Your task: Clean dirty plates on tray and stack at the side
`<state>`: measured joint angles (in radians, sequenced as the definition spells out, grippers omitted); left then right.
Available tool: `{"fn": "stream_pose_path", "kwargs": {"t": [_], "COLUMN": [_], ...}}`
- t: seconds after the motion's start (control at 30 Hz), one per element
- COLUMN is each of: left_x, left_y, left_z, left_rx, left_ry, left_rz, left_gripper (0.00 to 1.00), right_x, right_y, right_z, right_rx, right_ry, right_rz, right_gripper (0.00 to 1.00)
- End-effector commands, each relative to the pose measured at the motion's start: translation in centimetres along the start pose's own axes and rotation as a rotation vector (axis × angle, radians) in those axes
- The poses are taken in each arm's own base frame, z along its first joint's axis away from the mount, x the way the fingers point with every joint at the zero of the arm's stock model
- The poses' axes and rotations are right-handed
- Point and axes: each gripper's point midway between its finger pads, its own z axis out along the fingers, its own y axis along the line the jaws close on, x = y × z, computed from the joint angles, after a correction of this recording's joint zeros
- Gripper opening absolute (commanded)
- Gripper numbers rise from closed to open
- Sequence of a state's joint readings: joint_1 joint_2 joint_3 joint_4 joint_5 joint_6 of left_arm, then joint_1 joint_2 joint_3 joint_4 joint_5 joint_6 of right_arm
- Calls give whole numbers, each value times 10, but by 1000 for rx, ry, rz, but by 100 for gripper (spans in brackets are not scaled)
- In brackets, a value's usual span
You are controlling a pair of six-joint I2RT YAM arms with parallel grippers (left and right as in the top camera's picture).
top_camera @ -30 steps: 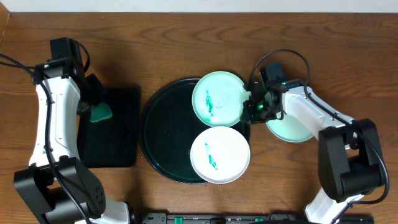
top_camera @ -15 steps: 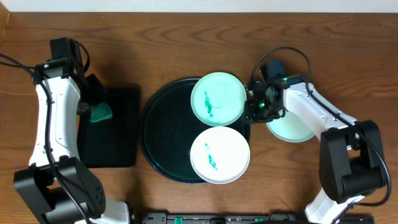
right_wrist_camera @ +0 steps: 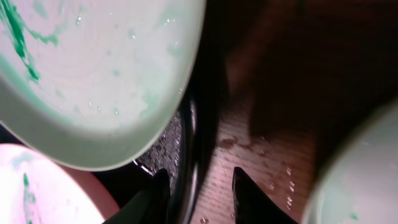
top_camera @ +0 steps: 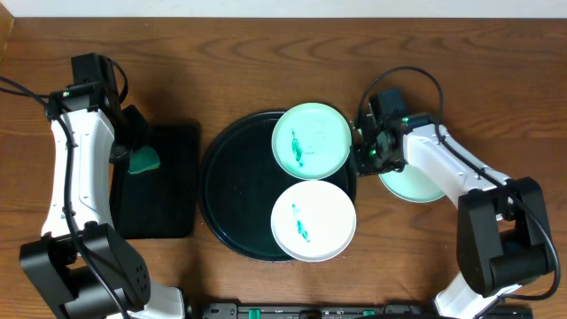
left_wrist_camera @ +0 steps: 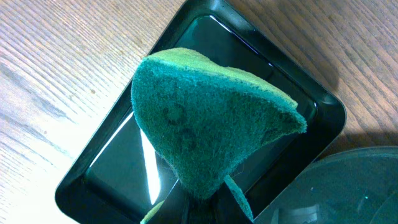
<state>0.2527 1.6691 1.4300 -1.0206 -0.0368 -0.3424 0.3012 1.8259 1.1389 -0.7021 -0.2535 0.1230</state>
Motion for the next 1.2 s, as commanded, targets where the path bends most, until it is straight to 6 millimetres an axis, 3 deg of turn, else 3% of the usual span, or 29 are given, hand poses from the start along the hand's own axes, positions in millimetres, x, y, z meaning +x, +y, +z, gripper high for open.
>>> {"fn": "stream_pose_path", "kwargs": {"t": [0.0,0.23,0.6,0.8,1.17], "left_x": [1,0,0,0,0], "left_y": [5,5,5,5,5], "left_z": [4,4,4,4,4], "left_rx": [-21,-20,-20,-20,-20], "left_ry": [5,2,2,2,2], "left_rz": [6,6,6,6,6], "left_gripper": [7,7,7,7,7], "right_x": [9,8,11,7,1], "right_y": [-1,0,-2,-3,-44], "right_z": [12,17,25,25,17], "right_rx": [2,-5,-8,-7,65], "right_ry": [14,-6,-23,-38,-69], "right_rz": [6,25,69,68,220], "right_gripper": [31,16,13,1,1]}}
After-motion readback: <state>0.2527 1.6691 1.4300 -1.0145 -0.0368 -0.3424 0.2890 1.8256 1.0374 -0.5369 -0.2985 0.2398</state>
